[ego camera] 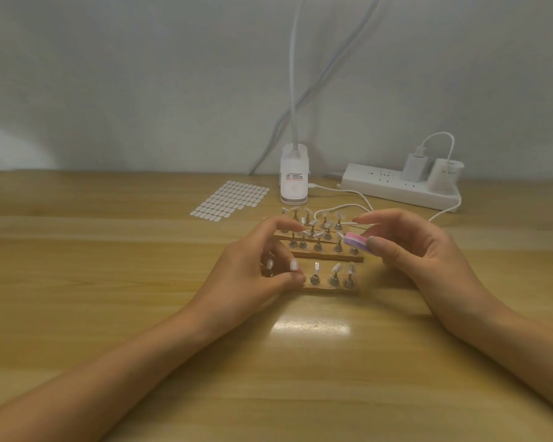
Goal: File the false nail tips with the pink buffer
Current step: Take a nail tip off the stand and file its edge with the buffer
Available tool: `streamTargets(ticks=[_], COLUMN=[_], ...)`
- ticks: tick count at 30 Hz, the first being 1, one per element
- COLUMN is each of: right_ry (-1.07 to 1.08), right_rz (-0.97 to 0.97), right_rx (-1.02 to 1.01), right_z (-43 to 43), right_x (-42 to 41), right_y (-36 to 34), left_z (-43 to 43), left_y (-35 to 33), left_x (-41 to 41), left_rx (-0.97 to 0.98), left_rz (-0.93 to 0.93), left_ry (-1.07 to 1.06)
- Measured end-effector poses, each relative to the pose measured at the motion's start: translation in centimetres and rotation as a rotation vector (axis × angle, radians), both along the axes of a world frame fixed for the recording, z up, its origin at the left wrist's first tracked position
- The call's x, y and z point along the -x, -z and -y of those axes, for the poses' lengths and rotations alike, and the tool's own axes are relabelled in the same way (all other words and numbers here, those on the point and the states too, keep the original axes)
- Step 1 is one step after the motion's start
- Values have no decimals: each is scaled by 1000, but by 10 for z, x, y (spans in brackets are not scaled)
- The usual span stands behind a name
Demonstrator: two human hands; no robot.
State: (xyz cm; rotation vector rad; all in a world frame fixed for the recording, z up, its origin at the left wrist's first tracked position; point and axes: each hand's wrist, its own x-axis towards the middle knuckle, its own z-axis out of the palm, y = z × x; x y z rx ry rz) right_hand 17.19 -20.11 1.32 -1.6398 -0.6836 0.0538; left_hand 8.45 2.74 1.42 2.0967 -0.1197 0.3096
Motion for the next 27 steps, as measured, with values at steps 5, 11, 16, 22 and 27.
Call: streamTargets(ticks=[5, 11, 16, 22, 27], right_ry=[3, 11, -6, -9, 34], right_rz=[-8, -16, -15, 10, 19], right_rx=[-5, -15, -39, -33, -78], right_z=[0, -2, -2, -3, 0], right_x=[0, -3, -3, -2, 0], right_y=[0, 1, 1, 0, -1], left_z=[6, 20, 22, 26, 28], left_y=[-2, -5, -5, -4, -8], left_x=[0, 1, 0, 5, 11], left_rx=[-62, -177, -196, -333, -267], left_rz=[16, 69, 127, 287, 469], left_ry=[3, -44, -48, -57, -25])
